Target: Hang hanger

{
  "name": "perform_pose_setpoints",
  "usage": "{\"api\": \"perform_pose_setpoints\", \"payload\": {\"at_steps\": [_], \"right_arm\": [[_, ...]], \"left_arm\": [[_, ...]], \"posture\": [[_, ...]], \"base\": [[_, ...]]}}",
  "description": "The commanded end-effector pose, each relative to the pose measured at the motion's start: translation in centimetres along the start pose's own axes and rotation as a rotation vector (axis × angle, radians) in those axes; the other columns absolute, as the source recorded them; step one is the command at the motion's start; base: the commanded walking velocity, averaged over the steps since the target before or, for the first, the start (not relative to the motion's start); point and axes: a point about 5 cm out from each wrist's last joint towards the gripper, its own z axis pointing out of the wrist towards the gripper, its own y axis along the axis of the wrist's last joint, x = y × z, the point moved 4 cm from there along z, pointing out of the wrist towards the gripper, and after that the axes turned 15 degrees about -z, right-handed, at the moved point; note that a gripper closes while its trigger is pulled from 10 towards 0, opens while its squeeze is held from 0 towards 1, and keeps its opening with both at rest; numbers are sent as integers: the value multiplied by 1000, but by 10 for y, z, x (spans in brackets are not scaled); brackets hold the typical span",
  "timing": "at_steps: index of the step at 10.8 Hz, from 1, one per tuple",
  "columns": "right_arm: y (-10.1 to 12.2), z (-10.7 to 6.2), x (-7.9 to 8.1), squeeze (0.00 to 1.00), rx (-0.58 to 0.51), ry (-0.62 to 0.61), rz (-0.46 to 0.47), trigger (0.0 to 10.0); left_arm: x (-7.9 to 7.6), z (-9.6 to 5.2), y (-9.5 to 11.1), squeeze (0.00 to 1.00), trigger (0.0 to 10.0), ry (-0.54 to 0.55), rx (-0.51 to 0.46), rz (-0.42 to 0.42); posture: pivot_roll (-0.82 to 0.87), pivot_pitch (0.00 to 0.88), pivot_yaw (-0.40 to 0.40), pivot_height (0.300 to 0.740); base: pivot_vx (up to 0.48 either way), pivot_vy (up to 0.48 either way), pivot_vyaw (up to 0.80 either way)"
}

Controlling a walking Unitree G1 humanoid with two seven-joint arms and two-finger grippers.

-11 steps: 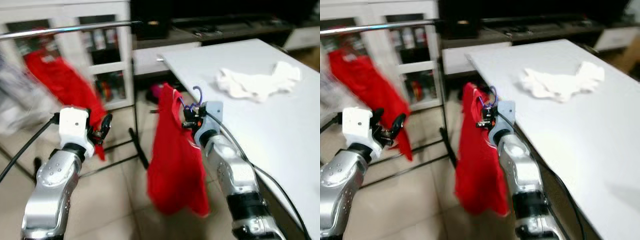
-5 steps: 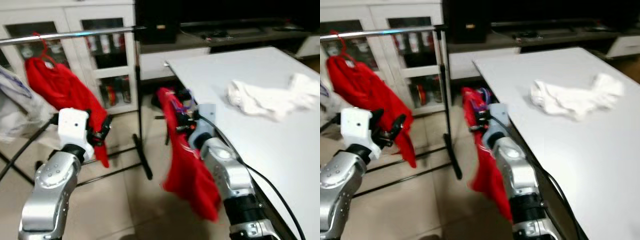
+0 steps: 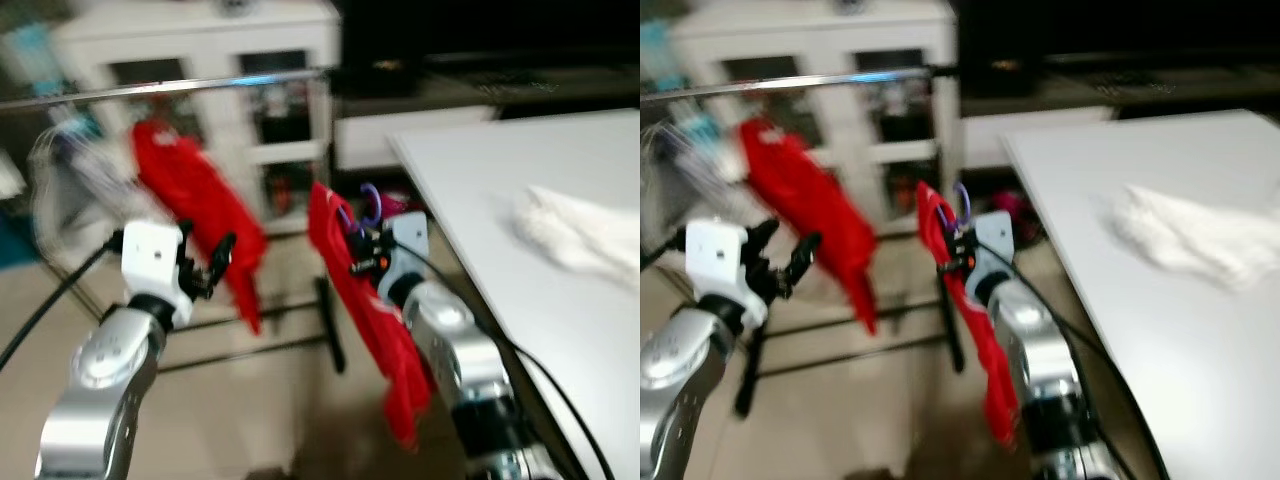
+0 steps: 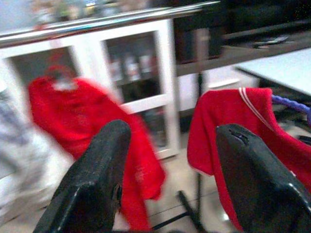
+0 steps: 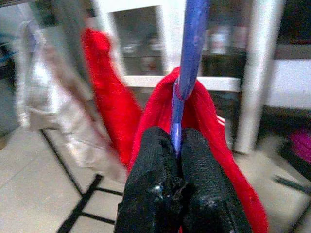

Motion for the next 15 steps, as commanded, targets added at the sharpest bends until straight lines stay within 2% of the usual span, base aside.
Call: {"api": "perform_pose_setpoints", "payload": {"at_steps": [1,2,3,5,7,11,15], "right_arm": [[26,5,11,0,-97,33,-36,10000],[30,2,12,0,-116,33,-118,10000],[32,2,8,0,-116,18,-128,10000],[41,0,-6,0,-118,-28,-125,10000],[46,1,-12,0,-115,-22,-155,10000],[53,8,-12,0,-120,-7,-185,10000],[56,11,-16,0,-120,-4,-153,10000]], "left_arm": [[6,-2,-2,0,10000,17,17,8],[6,-2,-3,0,10000,17,23,7],[6,-1,-3,0,10000,14,23,5],[5,1,-5,0,10000,18,15,-2],[3,1,-8,0,10000,31,6,-9],[4,-1,-12,0,10000,46,4,-5],[4,-5,-14,0,10000,56,2,13]], "posture": [[140,0,65,740],[130,0,64,740],[130,0,64,740],[113,0,35,740],[114,0,-3,740],[107,0,-37,740],[111,0,-63,740]], "base": [[442,0,800],[442,0,0],[442,0,0],[442,0,0],[441,0,0],[442,0,0],[441,0,0]]}}
